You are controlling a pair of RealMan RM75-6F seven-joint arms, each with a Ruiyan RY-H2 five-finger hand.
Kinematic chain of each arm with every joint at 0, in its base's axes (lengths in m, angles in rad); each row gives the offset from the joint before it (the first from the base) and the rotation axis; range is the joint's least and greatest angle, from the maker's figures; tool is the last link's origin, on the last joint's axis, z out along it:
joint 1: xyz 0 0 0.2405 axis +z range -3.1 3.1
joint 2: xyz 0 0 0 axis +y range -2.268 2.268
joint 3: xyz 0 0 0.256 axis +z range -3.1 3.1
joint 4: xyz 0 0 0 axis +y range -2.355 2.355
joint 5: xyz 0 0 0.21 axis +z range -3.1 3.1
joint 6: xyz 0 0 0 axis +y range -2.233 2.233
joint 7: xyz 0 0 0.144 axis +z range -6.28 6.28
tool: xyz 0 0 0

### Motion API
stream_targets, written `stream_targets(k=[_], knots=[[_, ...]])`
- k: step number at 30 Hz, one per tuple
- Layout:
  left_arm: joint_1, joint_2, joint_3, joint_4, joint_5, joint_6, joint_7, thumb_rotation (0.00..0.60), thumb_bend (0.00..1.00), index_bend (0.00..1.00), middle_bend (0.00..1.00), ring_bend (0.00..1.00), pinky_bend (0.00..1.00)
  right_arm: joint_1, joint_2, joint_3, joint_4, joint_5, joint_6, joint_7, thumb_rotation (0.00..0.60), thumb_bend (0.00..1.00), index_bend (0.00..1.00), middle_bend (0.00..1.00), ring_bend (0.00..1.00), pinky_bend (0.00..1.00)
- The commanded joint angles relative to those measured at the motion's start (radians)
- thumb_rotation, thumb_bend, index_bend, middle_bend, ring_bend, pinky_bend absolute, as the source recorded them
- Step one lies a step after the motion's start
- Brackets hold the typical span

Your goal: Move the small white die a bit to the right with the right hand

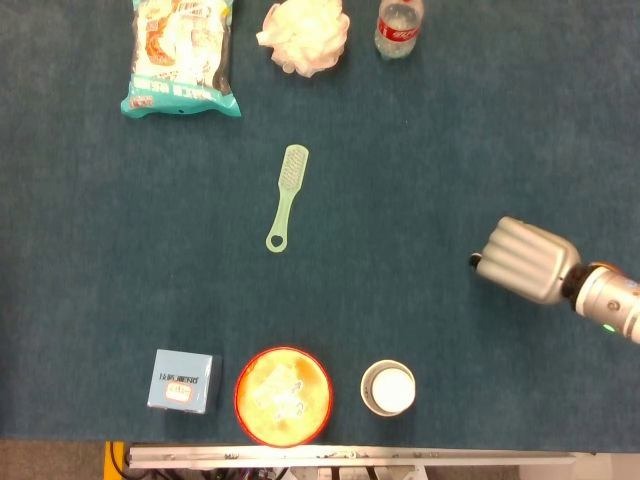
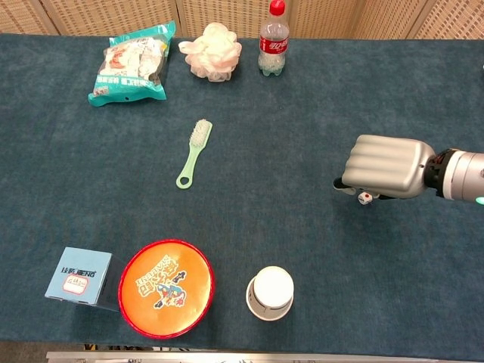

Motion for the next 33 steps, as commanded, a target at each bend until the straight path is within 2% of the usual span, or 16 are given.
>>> stream_targets(k=[1,6,15,33], knots=[[0.0,-0.001,0.0,0.001,-0.001,-0.001,0.001,0.6,0.15,0.46,0.42,0.25,0.39,-0.011,-0.036,-0.032,0.088,-0.09,0.051,0.11,0.6,1.0,0.46,0.98,0.97,0.99],[-0.002,-0.003,-0.001,0.003,-0.002,-0.004,0.008,0.6,0.15,0.46,0.42,0.25,0.39,-0.015,-0.049,-0.041,0.135,-0.141,0.084,0.18,0.6,1.0,0.46,0.98,0.97,0.99],[-0.003,-0.003,0.0,0.004,0.0,-0.007,0.007,0.6,0.15,0.46,0.42,0.25,0.39,-0.022,-0.043,-0.038,0.136,-0.167,0.095,0.205,0.6,1.0,0.46,0.98,0.97,0.99],[-0.003,0.001,0.001,0.005,0.003,-0.012,-0.004,0.6,0.15,0.46,0.42,0.25,0.39,-0.036,-0.04,-0.015,0.137,-0.128,0.042,0.176,0.6,1.0,0.46,0.98,0.97,0.99]])
